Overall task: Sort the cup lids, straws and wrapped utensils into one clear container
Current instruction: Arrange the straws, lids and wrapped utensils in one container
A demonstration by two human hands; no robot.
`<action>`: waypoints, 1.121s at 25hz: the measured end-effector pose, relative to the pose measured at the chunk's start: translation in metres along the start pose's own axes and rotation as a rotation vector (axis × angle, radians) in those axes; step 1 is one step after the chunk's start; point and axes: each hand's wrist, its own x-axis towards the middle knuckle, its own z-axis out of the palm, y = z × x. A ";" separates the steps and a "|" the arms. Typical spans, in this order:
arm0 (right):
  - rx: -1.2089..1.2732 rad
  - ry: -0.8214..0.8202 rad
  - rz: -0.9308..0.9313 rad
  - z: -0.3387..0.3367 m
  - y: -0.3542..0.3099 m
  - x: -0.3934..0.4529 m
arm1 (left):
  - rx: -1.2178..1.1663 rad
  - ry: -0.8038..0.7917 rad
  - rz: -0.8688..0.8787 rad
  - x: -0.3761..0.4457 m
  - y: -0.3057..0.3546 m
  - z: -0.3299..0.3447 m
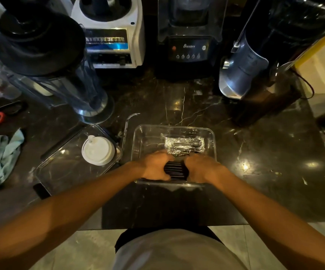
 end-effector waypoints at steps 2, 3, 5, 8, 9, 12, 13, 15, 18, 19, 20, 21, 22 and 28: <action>-0.001 0.000 0.030 -0.004 0.003 -0.006 | 0.095 0.083 0.011 -0.001 -0.003 -0.002; -0.004 0.007 0.038 -0.005 0.004 -0.008 | 0.125 0.111 0.012 -0.002 -0.003 -0.002; -0.012 0.013 0.040 -0.006 0.004 -0.012 | 0.150 0.123 0.028 -0.002 -0.004 -0.002; -0.049 0.090 0.024 -0.004 0.001 -0.016 | 0.196 0.118 0.058 -0.001 -0.001 -0.004; -0.059 0.131 0.016 -0.003 0.001 -0.017 | 0.204 0.123 0.066 -0.001 -0.001 -0.005; -0.044 0.226 -0.019 -0.002 0.000 -0.017 | 0.209 0.152 0.068 -0.005 -0.004 -0.006; -0.044 0.235 -0.035 -0.002 0.000 -0.016 | 0.207 0.158 0.067 -0.006 -0.005 -0.006; -0.040 0.226 -0.049 -0.001 0.000 -0.015 | 0.224 0.153 0.072 -0.007 -0.007 -0.005; -0.023 0.235 -0.053 0.000 0.000 -0.015 | 0.288 0.164 0.088 -0.009 -0.010 -0.004; -0.015 0.238 -0.056 -0.002 0.000 -0.016 | 0.293 0.184 0.106 -0.010 -0.010 -0.004; -0.005 0.234 -0.057 -0.006 -0.001 -0.017 | 0.289 0.213 0.131 -0.012 -0.009 -0.005; 0.009 0.230 -0.051 -0.011 -0.002 -0.018 | 0.276 0.243 0.155 -0.015 -0.008 -0.007; 0.031 0.239 -0.045 -0.018 -0.004 -0.021 | 0.260 0.270 0.179 -0.019 -0.006 -0.012; 0.428 0.593 -0.149 -0.068 -0.065 0.000 | -0.190 0.730 0.077 -0.081 -0.044 -0.061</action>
